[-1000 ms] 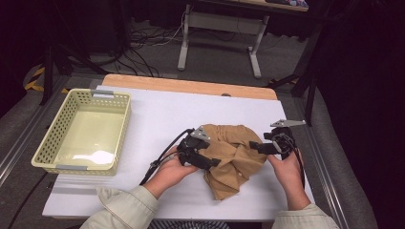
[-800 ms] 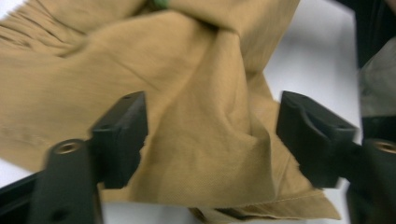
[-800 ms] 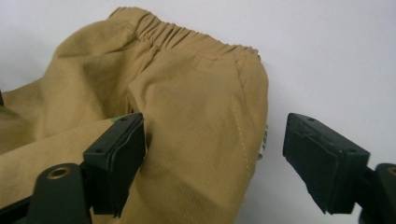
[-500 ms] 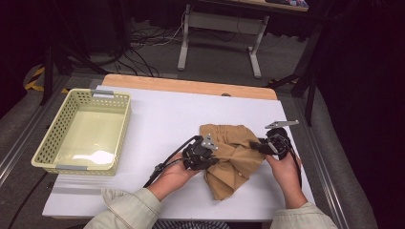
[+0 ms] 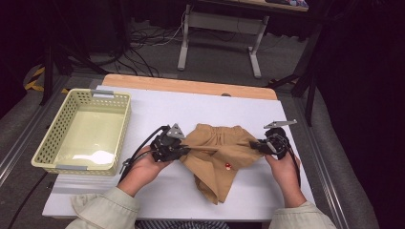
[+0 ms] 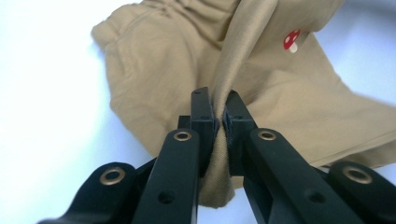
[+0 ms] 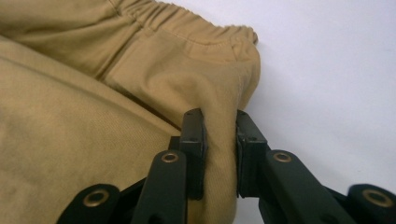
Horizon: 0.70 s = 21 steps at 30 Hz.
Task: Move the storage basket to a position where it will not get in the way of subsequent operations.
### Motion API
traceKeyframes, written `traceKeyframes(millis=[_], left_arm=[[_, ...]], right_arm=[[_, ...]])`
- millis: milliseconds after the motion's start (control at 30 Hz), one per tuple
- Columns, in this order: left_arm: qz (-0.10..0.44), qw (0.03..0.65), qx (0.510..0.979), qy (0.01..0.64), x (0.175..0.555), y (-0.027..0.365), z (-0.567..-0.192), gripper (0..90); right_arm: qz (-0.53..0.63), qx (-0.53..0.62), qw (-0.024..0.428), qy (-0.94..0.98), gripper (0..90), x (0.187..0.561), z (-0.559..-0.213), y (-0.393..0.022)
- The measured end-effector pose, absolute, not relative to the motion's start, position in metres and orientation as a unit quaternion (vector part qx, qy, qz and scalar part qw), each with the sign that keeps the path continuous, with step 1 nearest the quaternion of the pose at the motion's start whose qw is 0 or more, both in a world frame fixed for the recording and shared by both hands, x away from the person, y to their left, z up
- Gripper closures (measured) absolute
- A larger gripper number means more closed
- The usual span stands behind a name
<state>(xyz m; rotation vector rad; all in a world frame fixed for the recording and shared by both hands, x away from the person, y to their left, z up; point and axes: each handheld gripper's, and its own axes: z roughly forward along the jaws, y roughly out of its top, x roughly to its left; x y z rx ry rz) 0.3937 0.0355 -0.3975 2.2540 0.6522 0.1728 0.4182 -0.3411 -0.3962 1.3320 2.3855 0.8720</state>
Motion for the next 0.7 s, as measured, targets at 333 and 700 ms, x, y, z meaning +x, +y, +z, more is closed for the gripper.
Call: traceKeyframes(millis=[333,700], left_arm=[[0.039,0.382,0.886,0.26,0.398,0.045,-0.405,55.4],[0.055,0.385,0.862,0.325,0.429,0.033,-0.408,36.0]], right_arm=[[0.285,0.463,0.118,0.831,63.5,0.421,-0.41,-0.342],[0.339,0.469,0.169,0.798,28.5,0.42,-0.388,-0.351]])
